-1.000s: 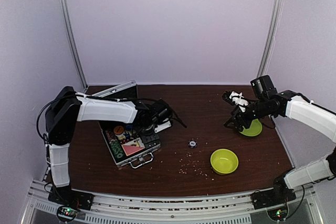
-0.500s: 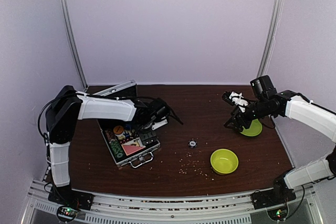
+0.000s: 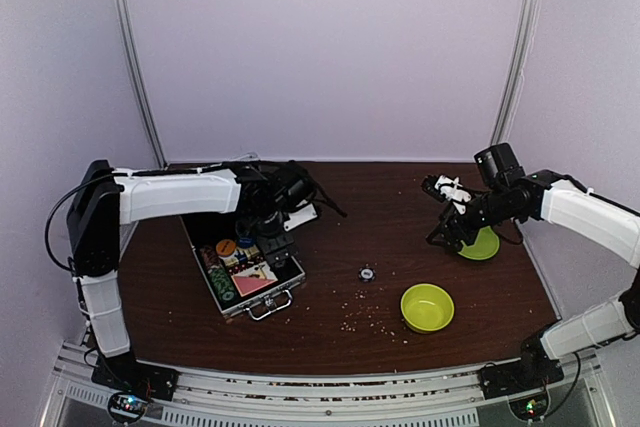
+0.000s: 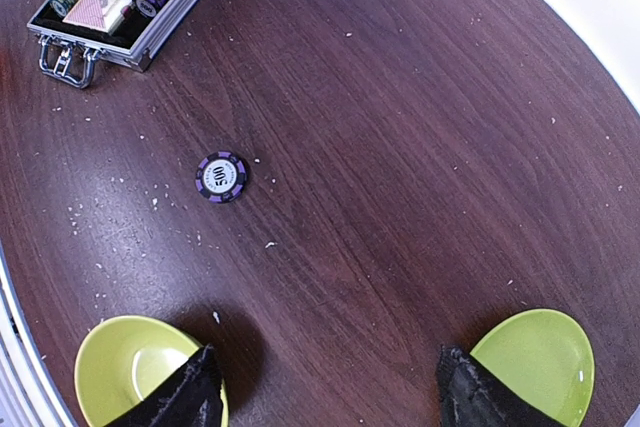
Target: Pack up texas hold em set
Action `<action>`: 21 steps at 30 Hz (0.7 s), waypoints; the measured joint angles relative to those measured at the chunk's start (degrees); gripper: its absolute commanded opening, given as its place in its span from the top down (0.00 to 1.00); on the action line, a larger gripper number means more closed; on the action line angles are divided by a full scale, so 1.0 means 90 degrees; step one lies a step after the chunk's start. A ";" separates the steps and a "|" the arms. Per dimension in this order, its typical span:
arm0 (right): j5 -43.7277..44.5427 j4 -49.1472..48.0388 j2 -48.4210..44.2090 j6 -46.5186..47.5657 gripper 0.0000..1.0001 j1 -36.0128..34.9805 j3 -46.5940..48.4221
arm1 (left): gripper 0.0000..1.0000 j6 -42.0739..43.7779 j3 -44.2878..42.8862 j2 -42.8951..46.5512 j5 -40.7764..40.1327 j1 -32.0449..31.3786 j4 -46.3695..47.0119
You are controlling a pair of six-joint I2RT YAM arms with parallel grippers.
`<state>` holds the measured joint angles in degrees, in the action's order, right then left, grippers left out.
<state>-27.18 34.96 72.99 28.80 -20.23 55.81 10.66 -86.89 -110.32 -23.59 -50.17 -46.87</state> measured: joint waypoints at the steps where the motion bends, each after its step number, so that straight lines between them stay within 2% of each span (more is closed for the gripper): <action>1: -0.0002 0.0007 0.0010 0.0000 0.26 0.0000 0.0012 | 0.02 -0.0087 -0.0087 0.0092 0.0039 -0.0002 0.0007; 5: -0.0002 0.0041 0.0010 0.0024 0.26 0.0000 0.0022 | 0.03 -0.0505 -0.0226 0.0544 0.0260 -0.0002 0.0386; 8: 0.0000 0.0049 0.0010 0.0044 0.26 0.0000 0.0022 | 0.14 -0.0799 -0.0476 0.0607 0.0702 -0.0015 0.0653; 12: 0.0007 0.0051 0.0010 0.0046 0.26 0.0000 0.0022 | 0.26 -0.1066 -0.1345 0.0017 0.1226 -0.0087 0.0782; 21: 0.0141 0.0049 -0.0015 0.0046 0.26 0.0000 0.0022 | 0.30 -0.1396 -0.2358 -0.1452 0.2288 -0.0466 0.0442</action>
<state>-25.91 35.40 72.86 29.21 -20.23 56.01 -1.91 -108.12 -123.39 -3.01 -54.37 -42.89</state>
